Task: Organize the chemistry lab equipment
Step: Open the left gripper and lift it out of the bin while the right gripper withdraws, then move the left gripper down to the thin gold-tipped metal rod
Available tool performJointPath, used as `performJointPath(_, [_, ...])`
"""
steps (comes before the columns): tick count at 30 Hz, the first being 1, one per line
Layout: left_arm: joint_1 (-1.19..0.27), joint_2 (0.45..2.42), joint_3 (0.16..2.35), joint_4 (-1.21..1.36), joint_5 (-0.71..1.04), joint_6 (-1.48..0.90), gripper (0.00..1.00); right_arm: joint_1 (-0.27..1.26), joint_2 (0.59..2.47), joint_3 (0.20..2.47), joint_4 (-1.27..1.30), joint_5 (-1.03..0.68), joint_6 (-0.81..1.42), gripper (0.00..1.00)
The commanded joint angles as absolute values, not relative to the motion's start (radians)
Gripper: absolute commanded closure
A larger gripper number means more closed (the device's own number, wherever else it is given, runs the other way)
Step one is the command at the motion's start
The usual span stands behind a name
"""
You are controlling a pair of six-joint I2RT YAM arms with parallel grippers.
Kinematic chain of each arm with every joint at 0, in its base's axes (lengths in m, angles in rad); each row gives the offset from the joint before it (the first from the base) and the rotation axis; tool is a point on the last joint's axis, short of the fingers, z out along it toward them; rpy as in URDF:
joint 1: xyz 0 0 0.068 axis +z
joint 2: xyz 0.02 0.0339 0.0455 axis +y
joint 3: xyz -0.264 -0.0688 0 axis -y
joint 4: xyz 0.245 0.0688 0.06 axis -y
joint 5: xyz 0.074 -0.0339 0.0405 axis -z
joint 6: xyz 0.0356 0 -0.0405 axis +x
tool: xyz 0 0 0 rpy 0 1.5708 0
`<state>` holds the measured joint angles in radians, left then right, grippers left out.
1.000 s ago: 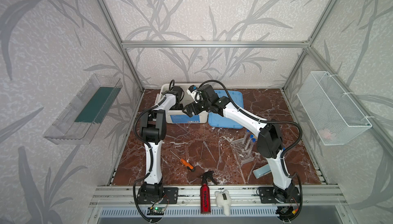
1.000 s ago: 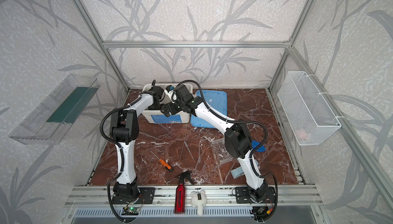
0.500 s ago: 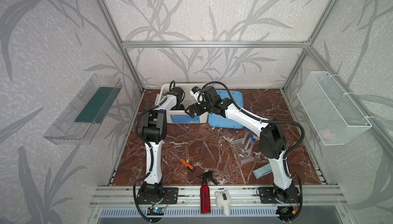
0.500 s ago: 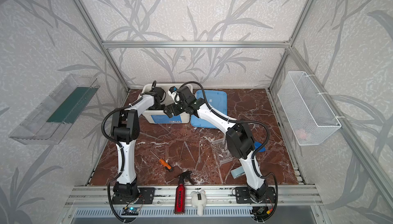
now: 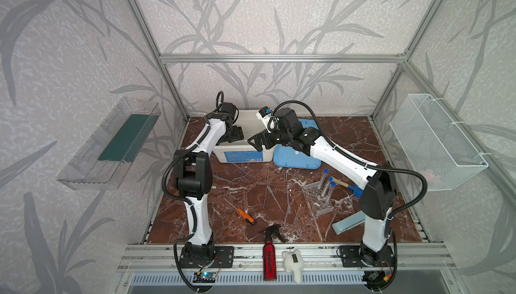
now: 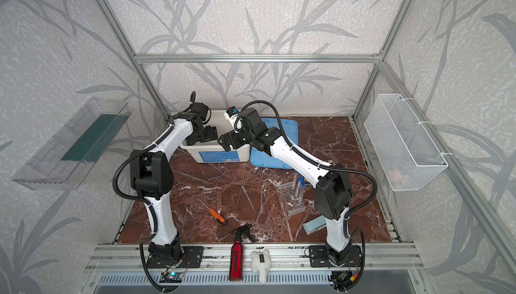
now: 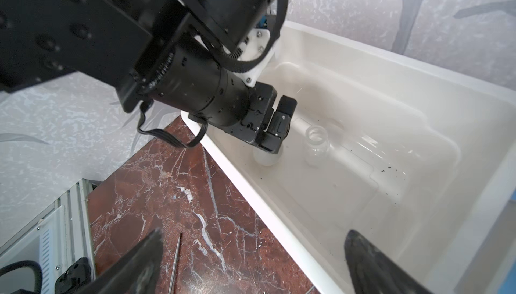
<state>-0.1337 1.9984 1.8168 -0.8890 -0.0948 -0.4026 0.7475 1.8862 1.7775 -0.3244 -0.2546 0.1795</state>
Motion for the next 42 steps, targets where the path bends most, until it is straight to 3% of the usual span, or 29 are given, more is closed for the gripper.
performJointPath(1, [-0.152,1.868,1.814,-0.903,-0.069,-0.393,0.01,0.744,1.790,1.738,-0.340,-0.241,0.159,0.01])
performJointPath(15, [-0.321,1.491,1.644,-0.852,0.140,-0.356,0.02,0.739,1.309,1.229,-0.418,-0.239,0.214,0.01])
performJointPath(25, [-0.543,1.417,1.413,-0.827,0.114,-0.448,0.16,0.739,1.180,0.990,-0.424,-0.262,0.239,0.01])
performJointPath(27, [-0.574,1.413,1.354,-0.817,0.082,-0.463,0.26,0.739,1.173,0.968,-0.419,-0.277,0.234,0.01])
performJointPath(42, [-0.684,1.489,0.957,-0.572,0.084,-0.557,0.51,0.744,1.213,0.906,-0.319,-0.298,0.277,0.03])
